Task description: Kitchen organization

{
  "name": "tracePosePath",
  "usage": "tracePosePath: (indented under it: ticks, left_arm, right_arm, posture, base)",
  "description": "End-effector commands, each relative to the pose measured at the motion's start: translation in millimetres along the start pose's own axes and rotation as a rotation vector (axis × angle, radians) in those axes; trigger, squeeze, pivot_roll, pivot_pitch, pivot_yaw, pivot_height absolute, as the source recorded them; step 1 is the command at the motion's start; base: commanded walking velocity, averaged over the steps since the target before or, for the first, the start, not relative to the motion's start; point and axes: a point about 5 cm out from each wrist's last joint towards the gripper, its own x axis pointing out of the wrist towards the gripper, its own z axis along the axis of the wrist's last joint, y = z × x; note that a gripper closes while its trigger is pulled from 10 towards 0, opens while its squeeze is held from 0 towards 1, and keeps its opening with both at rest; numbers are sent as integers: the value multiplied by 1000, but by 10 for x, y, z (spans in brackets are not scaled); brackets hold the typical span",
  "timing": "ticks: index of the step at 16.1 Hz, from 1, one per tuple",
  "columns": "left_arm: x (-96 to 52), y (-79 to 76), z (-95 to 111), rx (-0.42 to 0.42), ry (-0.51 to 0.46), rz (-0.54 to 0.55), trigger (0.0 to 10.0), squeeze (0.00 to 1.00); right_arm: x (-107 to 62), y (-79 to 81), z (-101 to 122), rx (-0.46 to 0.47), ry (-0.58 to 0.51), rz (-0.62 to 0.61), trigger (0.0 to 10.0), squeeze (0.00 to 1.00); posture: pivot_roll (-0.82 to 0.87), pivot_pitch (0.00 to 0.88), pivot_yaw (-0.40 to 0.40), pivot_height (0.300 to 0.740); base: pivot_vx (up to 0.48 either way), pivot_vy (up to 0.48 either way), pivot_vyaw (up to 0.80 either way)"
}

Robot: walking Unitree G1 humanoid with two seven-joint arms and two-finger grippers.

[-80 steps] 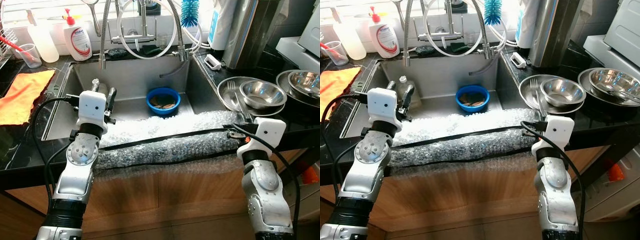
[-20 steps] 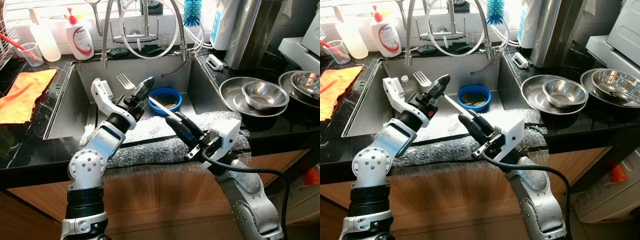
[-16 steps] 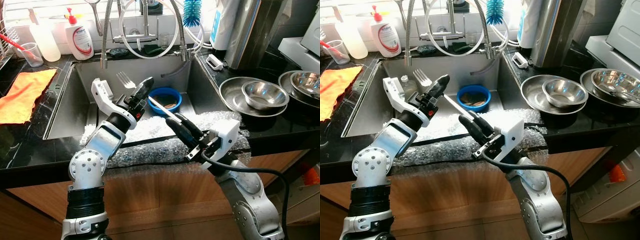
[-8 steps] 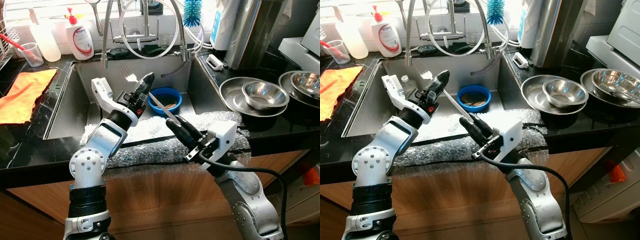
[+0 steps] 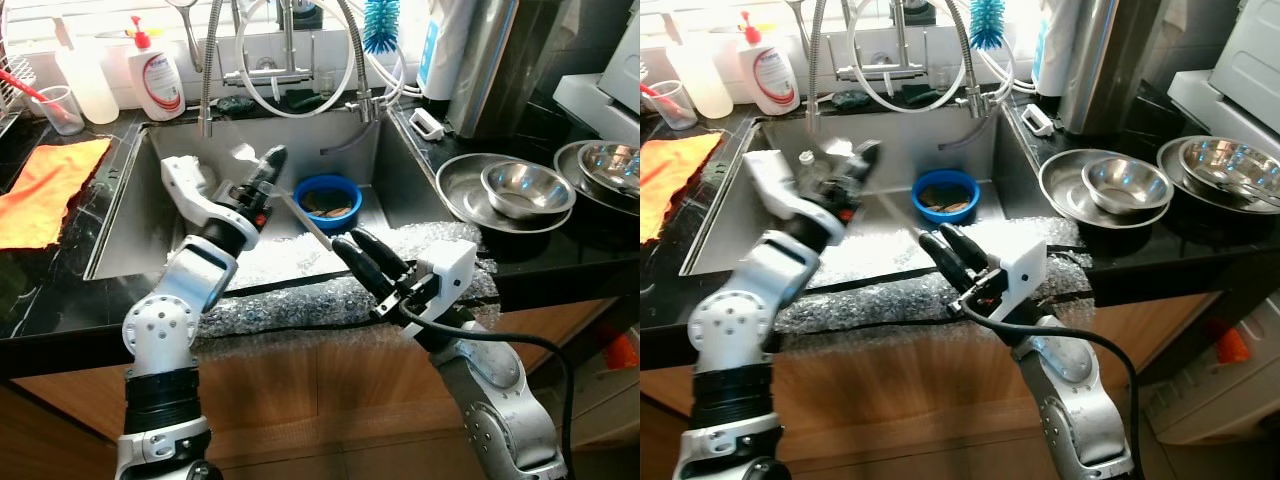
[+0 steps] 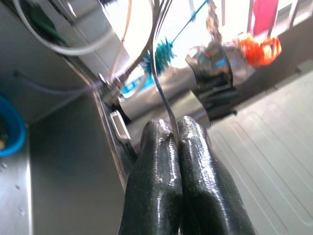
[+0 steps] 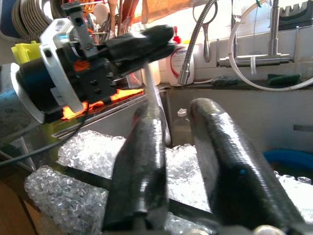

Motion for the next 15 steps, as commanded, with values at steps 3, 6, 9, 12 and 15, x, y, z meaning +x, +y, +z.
tracePosePath:
  ticks: [3,6,9,12,15]
  left_arm:
    - [30,44,290,-24,-209,91,0,0]
    - [0,64,659,58,-458,177,2314,0]
    - [49,39,857,391,-571,280,10000,0]
    - [203,21,707,737,-515,275,10000,0]
    - [279,112,537,963,-466,278,10000,0]
  right_arm:
    - [27,-7,71,-25,-31,-13,10000,1000]
    - [25,-52,101,-59,-43,-66,10000,0]
    - [-8,-241,207,-220,-88,-293,10000,0]
    - [-149,-333,219,-294,-102,-456,10000,0]
    - [-308,-296,153,-335,-87,-519,10000,0]
  posture:
    - [-39,24,23,740]
    - [-38,23,23,740]
    - [-40,21,25,740]
    - [-41,21,25,740]
    - [-50,26,31,740]
  base:
    - [0,0,0]
    - [0,0,0]
    - [0,0,0]
    - [0,0,0]
    - [0,0,0]
